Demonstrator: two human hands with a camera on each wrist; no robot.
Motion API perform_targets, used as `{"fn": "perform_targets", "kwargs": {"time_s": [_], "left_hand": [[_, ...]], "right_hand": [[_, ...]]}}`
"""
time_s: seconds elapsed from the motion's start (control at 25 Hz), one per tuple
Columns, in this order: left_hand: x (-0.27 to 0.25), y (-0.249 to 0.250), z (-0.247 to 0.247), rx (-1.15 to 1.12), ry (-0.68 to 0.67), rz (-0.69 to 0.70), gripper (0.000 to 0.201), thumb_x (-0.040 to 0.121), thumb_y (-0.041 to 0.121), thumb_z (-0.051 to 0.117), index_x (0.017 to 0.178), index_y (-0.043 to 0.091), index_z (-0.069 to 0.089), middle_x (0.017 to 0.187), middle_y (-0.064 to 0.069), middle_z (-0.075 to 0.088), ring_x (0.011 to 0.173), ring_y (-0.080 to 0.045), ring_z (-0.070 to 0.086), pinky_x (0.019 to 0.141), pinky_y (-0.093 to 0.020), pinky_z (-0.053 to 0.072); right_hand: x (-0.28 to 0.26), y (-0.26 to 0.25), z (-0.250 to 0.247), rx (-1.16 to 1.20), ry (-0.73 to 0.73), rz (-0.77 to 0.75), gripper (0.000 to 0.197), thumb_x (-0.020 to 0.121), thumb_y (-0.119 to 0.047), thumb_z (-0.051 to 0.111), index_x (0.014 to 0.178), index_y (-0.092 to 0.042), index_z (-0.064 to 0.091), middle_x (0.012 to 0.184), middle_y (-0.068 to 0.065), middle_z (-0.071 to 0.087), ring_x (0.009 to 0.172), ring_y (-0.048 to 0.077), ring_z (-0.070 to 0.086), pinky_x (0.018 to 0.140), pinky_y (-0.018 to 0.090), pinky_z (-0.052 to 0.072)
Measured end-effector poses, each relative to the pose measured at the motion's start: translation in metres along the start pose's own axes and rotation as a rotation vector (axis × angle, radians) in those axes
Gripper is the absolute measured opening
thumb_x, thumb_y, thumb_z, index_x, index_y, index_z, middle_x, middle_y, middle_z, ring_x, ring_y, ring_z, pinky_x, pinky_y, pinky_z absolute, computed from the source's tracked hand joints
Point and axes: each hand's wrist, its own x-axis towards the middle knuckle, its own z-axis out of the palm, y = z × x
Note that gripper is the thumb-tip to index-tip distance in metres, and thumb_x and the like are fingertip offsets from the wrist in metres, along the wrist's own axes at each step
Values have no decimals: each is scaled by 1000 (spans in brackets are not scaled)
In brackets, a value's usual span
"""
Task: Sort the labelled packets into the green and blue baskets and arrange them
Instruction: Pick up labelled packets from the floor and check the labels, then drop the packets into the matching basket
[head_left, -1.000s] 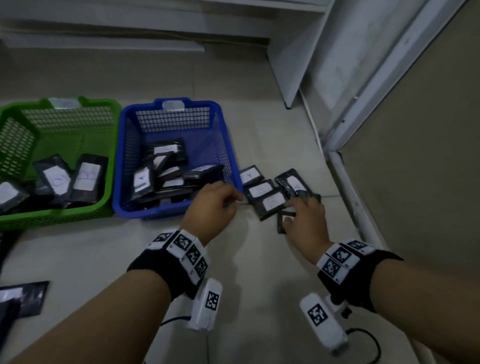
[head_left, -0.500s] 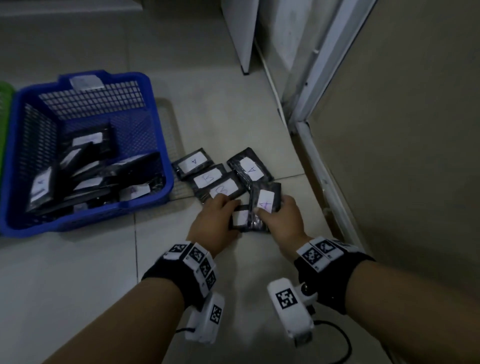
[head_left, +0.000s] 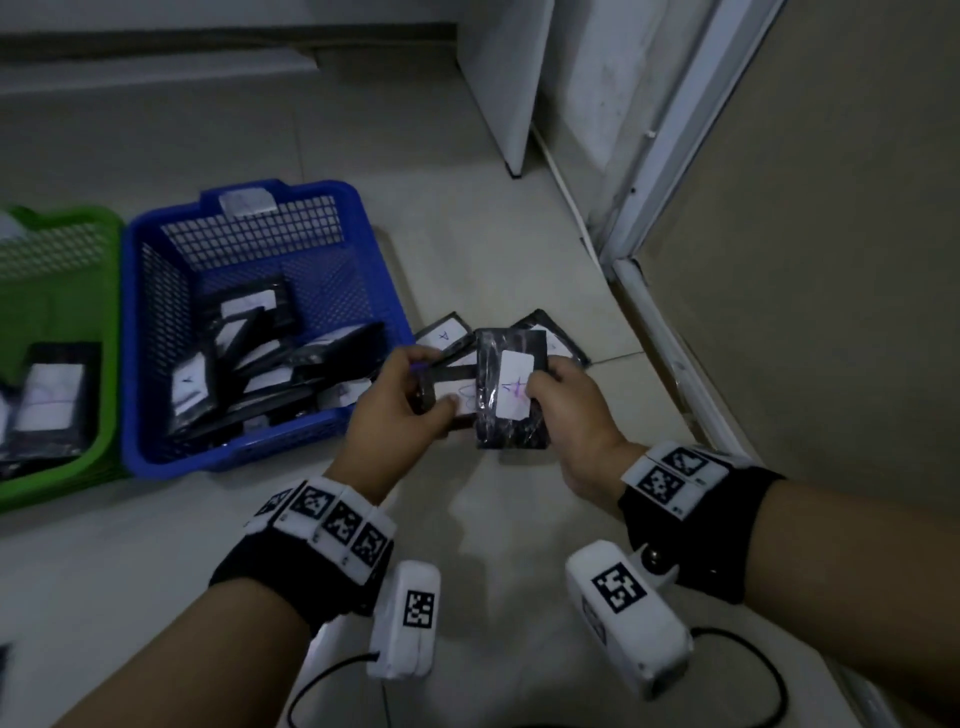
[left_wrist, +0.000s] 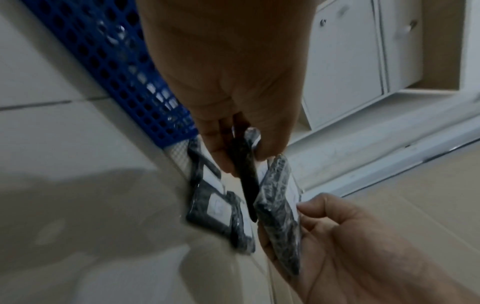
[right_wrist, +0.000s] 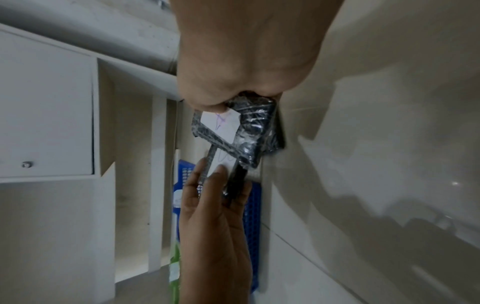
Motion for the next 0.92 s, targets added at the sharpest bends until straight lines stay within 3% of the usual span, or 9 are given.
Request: {"fn": "perform_targets", "kwargs": {"time_s": [0.04,0.12,0.24,0.4,0.52,0.64,0.76,0.84,0.92], "left_hand": [[-1,5,-13,-96,47,-1,35,83,7,64,108,26,50,94,3,70,76,-17,69,62,-33,58],[-1,12,-35,-196,128,23,32,85,3,58,105,26,46,95,-5,71,79,-25,69,62,-41,58],[1,17,-69,-257,228,29,27,89,5,54,107,23,46,91,-10,71,83,-26,68,67,-40,58],[0,17,-109,-339,361,28,28,91,4,51,108,26,47,104,-6,67,93,-24,66,71,-36,58],[-4,8,-133,-342,476,32,33,87,3,55,110,26,48,103,-4,64,93,-26,66,72,-36,57],[-14,-1,-151,-373,561,12,39,82,7,59,111,31,47,105,-8,60,96,-28,66,79,-45,57],[-24,-10,-161,-383,627,-24,37,83,6,60,111,27,50,97,-5,58,91,-25,68,79,-48,57],[-29,-16,-168,-374,684,-45,34,78,15,65,106,30,52,94,-4,56,88,-28,67,80,-51,56],[-35,-21,-177,-365,739,-94,38,71,24,69,103,34,51,96,-6,60,86,-30,67,81,-54,55]], "right_hand": [[-1,-8,9,28,-21,-13,28,69,-15,47,90,-9,64,86,15,67,76,30,63,77,53,54],[0,-19,24,106,-47,-5,25,73,-10,46,89,-10,65,83,14,67,76,28,62,75,51,55],[1,-38,49,150,-67,5,24,72,-11,49,89,-14,66,88,16,70,79,29,65,77,57,54],[2,-62,81,182,-195,-62,27,81,0,46,95,-13,65,92,16,70,79,27,66,76,49,56],[4,-75,105,130,-295,-98,31,81,2,47,105,-10,63,98,16,70,84,28,67,79,47,57],[8,-74,131,8,-401,-146,28,80,1,54,98,-18,64,100,13,71,92,31,68,88,49,54],[7,-70,158,-66,-482,-156,43,82,-3,63,119,-21,49,99,10,69,95,25,66,92,45,53],[4,-64,176,-118,-542,-144,46,86,-1,62,125,-17,41,102,13,65,97,27,64,92,43,52],[0,-53,192,-275,-574,-183,42,84,-3,65,119,-15,47,112,16,61,105,30,61,93,42,52]]}}
